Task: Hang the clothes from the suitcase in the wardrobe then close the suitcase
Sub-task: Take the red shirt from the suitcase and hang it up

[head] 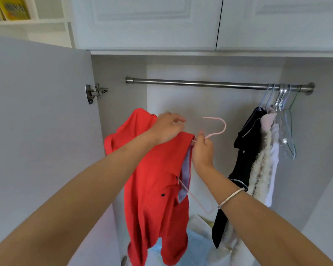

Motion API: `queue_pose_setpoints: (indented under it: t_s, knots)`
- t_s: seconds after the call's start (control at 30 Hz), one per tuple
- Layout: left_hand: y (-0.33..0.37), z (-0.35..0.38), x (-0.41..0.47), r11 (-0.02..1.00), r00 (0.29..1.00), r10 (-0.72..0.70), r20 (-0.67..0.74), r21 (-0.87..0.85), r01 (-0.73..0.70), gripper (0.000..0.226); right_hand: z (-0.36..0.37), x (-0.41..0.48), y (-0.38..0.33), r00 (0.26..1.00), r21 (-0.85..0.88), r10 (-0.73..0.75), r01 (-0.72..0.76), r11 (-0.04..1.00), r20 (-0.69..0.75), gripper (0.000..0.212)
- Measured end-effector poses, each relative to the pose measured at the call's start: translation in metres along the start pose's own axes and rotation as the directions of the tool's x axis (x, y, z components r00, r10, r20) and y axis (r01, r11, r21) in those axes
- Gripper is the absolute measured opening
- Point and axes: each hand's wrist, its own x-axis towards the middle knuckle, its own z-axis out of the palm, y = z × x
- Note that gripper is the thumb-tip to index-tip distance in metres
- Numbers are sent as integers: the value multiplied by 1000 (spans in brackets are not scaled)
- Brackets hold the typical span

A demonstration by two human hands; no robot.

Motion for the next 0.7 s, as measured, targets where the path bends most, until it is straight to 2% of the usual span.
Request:
queue_pose_setpoints:
  t_s: [0.03,0.1,0.17,0.23,0.3,0.37,0.5,0.6,0.7]
  knots:
    - [-10,-10,2,970,995,53,-81,241,-32,40,-3,1,-2,1000,11,-6,6,1000,-6,50]
    - [-32,-28,7,852,994,44,-105,524,18,42,-10,3,-2,1000,22,-16,16,1000,-5,48]
    - [-49,-42,8,755,998,-49,-28,653,55,46,-14,6,-1,1000,27,-28,27,999,10,47]
    - [-57,-49,6,705,996,-57,66,709,-6,54,-16,10,-1,999,6,-39,39,999,9,46]
    - [-57,-49,0,712,993,-29,117,699,-61,56,-18,13,-4,999,-3,-51,51,999,0,41]
    - [-56,-42,-6,746,993,-12,121,662,-72,52,-19,16,-6,999,59,-39,38,998,15,35]
    - [-33,-15,-11,933,984,30,178,349,-91,44,-7,13,-17,982,141,-77,53,989,170,29]
    - [-13,2,-6,960,990,-11,141,277,-29,55,5,9,-22,974,168,-66,29,985,218,18]
    - [-12,8,-1,957,987,-36,156,290,-11,47,0,4,-27,955,216,25,-92,972,296,13]
